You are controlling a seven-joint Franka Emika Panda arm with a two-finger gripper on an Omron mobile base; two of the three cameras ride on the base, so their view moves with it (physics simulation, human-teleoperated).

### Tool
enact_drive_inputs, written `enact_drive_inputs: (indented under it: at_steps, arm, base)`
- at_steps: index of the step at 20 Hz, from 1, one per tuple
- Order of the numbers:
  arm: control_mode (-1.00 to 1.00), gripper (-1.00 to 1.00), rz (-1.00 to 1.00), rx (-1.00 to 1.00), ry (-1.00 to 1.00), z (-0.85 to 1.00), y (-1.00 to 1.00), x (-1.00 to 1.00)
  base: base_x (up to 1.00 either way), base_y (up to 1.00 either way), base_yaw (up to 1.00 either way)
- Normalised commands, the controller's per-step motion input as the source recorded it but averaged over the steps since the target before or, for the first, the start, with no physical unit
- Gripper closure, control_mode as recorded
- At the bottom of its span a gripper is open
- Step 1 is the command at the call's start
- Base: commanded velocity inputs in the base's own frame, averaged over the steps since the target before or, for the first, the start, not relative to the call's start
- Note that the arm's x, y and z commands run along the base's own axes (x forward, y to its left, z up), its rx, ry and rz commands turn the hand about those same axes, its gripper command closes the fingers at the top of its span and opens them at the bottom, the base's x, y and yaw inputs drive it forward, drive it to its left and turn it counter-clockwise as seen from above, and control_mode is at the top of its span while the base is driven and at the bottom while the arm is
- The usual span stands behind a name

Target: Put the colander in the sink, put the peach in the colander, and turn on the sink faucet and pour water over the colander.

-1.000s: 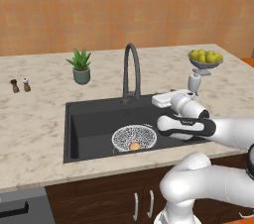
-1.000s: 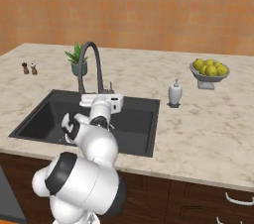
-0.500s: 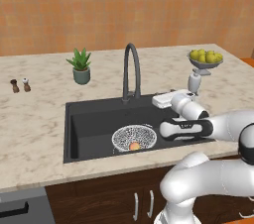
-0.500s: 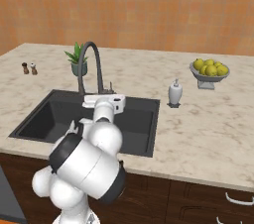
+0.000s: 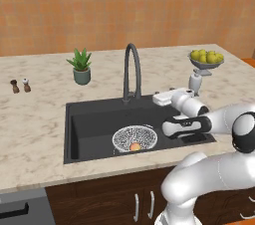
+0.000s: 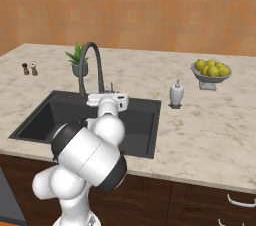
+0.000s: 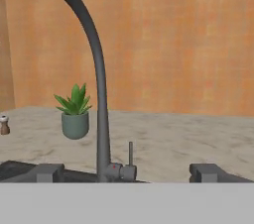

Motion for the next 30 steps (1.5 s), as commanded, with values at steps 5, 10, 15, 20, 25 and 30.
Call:
enact_drive_inputs:
  at_steps: [5, 10, 15, 20, 25, 30]
  arm:
    - [-1.00, -1.00, 0.00, 0.00, 0.00, -0.29, 0.06, 0.39]
    - [-1.00, -1.00, 0.00, 0.00, -0.01, -0.33, 0.04, 0.28]
    - [-1.00, -1.00, 0.00, 0.00, -0.04, -0.33, 0.04, 0.27]
    - [-1.00, -1.00, 0.00, 0.00, -0.04, -0.33, 0.00, 0.32]
    - [-1.00, -1.00, 0.00, 0.00, -0.04, -0.31, 0.04, 0.18]
    - [-1.00, -1.00, 0.00, 0.00, -0.03, -0.13, 0.08, 0.21]
  base:
    - [0.00, 0.00, 0.00]
    - [0.00, 0.00, 0.00]
    - [0.00, 0.00, 0.00]
    - [0.00, 0.00, 0.00]
    - [0.00, 0.00, 0.00]
    - [0.00, 0.00, 0.00]
